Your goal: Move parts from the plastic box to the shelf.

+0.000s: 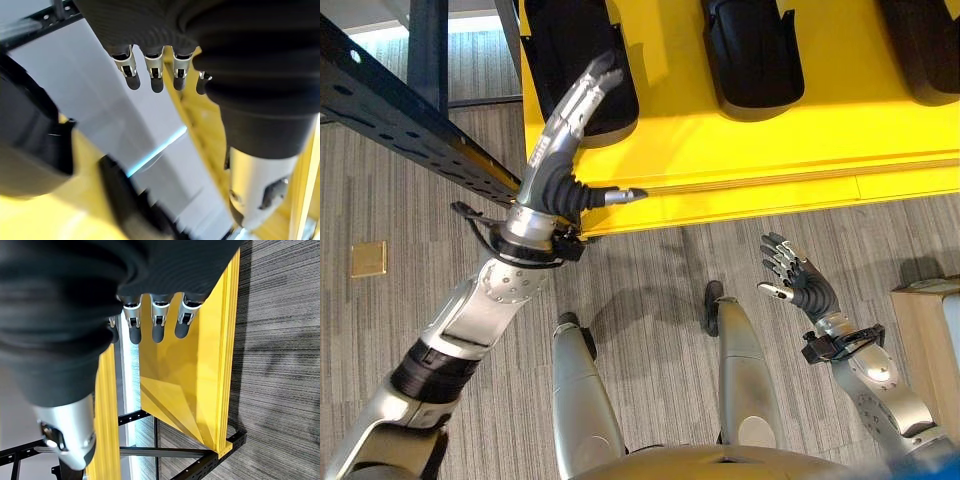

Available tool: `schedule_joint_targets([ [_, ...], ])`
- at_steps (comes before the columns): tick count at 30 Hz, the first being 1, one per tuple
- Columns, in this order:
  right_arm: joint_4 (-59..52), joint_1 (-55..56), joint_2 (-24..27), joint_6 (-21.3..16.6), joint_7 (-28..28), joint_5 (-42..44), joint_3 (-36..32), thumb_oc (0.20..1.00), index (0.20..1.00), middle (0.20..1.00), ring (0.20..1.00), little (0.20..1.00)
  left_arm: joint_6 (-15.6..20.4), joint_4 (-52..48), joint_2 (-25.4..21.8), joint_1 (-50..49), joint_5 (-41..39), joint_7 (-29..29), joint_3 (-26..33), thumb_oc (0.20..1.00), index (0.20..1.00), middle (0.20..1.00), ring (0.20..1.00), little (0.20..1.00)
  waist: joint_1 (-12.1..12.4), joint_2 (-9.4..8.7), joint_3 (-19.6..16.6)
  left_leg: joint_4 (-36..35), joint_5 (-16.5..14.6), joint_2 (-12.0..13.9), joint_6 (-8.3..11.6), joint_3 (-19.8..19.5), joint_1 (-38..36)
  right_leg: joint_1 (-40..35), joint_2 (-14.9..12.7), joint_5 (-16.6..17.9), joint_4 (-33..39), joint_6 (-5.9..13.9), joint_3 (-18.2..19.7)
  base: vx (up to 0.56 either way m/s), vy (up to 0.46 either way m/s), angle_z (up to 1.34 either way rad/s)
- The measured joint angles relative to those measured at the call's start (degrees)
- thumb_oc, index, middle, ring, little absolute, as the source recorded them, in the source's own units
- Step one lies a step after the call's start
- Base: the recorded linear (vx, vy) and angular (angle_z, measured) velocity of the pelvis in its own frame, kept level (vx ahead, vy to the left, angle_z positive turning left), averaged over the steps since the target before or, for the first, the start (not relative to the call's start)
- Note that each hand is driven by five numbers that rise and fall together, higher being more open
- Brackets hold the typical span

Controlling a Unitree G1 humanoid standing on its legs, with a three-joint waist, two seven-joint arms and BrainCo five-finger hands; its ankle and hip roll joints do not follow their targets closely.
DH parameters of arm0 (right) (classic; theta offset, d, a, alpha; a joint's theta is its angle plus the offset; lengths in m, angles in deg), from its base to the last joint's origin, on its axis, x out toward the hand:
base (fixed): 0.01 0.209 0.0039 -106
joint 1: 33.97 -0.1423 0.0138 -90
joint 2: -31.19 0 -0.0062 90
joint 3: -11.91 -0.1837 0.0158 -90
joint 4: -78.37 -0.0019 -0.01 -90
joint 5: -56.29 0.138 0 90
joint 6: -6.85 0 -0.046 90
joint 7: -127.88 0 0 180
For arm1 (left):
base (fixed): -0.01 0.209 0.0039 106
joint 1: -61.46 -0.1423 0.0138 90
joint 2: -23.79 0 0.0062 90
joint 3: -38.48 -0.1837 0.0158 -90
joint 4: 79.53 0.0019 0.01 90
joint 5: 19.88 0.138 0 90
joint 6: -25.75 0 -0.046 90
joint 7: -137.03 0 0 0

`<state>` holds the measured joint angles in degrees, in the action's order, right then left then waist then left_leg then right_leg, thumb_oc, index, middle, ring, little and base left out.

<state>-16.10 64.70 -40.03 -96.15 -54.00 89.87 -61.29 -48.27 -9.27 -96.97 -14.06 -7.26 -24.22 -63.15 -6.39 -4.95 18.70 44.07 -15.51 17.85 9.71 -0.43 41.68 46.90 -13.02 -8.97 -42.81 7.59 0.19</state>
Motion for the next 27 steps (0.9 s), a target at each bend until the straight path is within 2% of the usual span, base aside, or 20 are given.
schedule_joint_targets([
  [4, -0.12, 0.02, 0.01, -0.03, 0.01, -0.02, -0.16, 1.0, 1.0, 1.0, 1.0, 1.0, 0.04, 0.45, -2.02, -1.42, 7.2, -0.15, -0.28, 1.0, 1.0, 1.0, 1.0, 1.0, 0.4, 0.14, 0.21, -0.04, 0.02, 0.0, -0.03, 0.03, -0.01, -0.15, 0.02, 0.2, 0.41, -0.16, -0.01, 0.0, 0.0, 0.0],
  [12, -0.12, -0.01, 0.01, -0.04, 0.48, -0.02, -0.16, 1.0, 1.0, 1.0, 1.0, 1.0, 0.09, 1.43, -2.1, -2.79, 13.68, -0.17, -2.08, 1.0, 1.0, 1.0, 1.0, 1.0, 0.47, 0.17, 0.31, -0.02, 0.0, -0.02, -0.05, 0.04, 0.0, -0.18, 0.02, 0.43, 0.52, 0.22, -0.01, 0.0, 0.0, 0.0],
  [27, -0.13, -0.18, 0.01, -0.04, 1.05, -0.02, -0.23, 1.0, 1.0, 1.0, 1.0, 1.0, -0.3, 6.95, -1.97, -3.24, 16.28, -1.02, -4.73, 1.0, 1.0, 1.0, 1.0, 1.0, 0.59, 0.85, 0.73, 0.05, -0.02, -0.04, -0.09, 0.04, 0.1, -0.17, 0.01, 0.42, 0.6, 0.2, -0.01, 0.0, 0.0, 0.0],
])
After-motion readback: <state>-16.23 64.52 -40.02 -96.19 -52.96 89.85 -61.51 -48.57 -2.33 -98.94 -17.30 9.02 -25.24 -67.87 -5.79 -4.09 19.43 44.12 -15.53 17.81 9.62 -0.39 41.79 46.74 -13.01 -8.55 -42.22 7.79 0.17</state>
